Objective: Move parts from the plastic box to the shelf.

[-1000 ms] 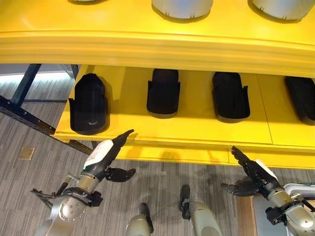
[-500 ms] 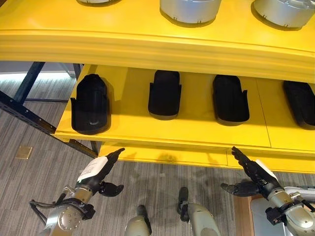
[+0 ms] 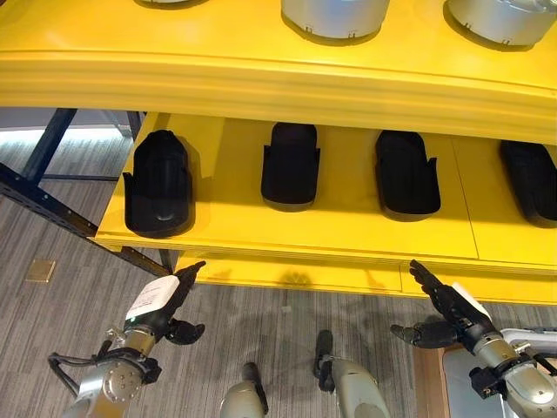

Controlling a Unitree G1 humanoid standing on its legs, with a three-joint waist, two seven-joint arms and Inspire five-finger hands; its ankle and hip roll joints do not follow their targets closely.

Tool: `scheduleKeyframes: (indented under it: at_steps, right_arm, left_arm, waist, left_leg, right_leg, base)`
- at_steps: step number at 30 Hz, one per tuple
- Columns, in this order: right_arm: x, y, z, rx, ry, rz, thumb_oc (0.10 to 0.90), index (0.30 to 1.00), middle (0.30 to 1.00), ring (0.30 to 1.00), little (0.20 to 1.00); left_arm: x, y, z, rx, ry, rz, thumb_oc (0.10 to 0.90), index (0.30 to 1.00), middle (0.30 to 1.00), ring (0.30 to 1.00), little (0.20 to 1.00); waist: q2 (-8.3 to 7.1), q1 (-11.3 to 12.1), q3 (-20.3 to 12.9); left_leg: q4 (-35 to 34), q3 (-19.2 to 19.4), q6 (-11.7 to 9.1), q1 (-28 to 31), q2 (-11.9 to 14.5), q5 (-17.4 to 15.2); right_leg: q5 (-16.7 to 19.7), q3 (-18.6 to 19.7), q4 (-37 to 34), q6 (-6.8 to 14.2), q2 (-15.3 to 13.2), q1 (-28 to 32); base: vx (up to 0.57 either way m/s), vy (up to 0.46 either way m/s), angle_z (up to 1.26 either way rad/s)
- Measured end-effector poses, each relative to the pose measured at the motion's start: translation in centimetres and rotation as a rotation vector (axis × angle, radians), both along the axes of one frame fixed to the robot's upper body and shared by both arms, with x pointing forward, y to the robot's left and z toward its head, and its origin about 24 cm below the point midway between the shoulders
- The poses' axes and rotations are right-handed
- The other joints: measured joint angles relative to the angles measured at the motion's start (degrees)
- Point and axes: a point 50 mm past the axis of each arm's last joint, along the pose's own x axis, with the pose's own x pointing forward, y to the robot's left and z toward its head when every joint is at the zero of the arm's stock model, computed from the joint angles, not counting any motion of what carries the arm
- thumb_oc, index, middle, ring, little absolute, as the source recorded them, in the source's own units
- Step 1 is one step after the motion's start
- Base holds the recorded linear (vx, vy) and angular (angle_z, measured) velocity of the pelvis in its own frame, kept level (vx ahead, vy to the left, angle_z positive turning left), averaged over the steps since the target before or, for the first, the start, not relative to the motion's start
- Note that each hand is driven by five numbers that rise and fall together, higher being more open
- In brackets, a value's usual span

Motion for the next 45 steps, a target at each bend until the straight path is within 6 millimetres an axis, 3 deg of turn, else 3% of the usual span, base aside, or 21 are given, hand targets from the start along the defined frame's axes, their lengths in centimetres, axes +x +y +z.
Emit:
scheduleKeyframes:
  at_steps: [4,19,25,45]
  right_arm:
    - [0.0,0.0,-0.1,0.001,0.006,-0.008,0.900,1.000,1.000,1.000,1.000]
    - [0.0,-0.1,-0.1,0.001,0.010,-0.013,0.900,1.000,1.000,1.000,1.000]
    - [0.2,0.0,0.0,0.001,0.002,-0.011,0.900,1.000,1.000,1.000,1.000]
    - [0.9,0.1,0.4,0.002,-0.023,-0.005,0.900,1.000,1.000,1.000,1.000]
  left_arm:
    - [0.0,0.3,-0.1,0.021,-0.009,0.018,0.900,1.000,1.000,1.000,1.000]
    - [0.6,1.5,1.2,0.106,-0.094,0.071,0.900,1.000,1.000,1.000,1.000]
    - [1.2,2.4,0.8,0.127,-0.086,0.125,0.900,1.000,1.000,1.000,1.000]
    - [2.7,2.9,1.6,0.218,-0.133,0.140,0.900,1.000,1.000,1.000,1.000]
  waist:
    - [0.03,0.02,-1.39]
    - [0.06,-0.07,-1.42]
    - [0.06,-0.24,-1.42]
    - [0.06,-1.45,-1.41]
  left_leg:
    - [0.11,0.26,0.00,-0.42,0.01,0.01]
    - [0.82,0.86,0.08,-1.04,0.25,-0.11]
    - [0.89,0.98,0.15,-1.05,0.27,-0.18]
    - [0.95,1.63,0.23,-0.99,0.47,-0.56]
  right_leg:
    - [0.25,0.25,0.40,-0.24,0.05,-0.81]
    - [0.71,0.86,-0.45,0.43,0.29,-1.34]
    - [0.72,0.94,-0.41,0.41,0.31,-1.39]
    - [0.71,1.50,-0.62,0.41,0.60,-1.61]
  base:
    - [0.00,0.012,-0.03]
    - [0.00,0.003,-0.01]
    - [0.00,0.000,0.00]
    - [0.00,0.002,-0.01]
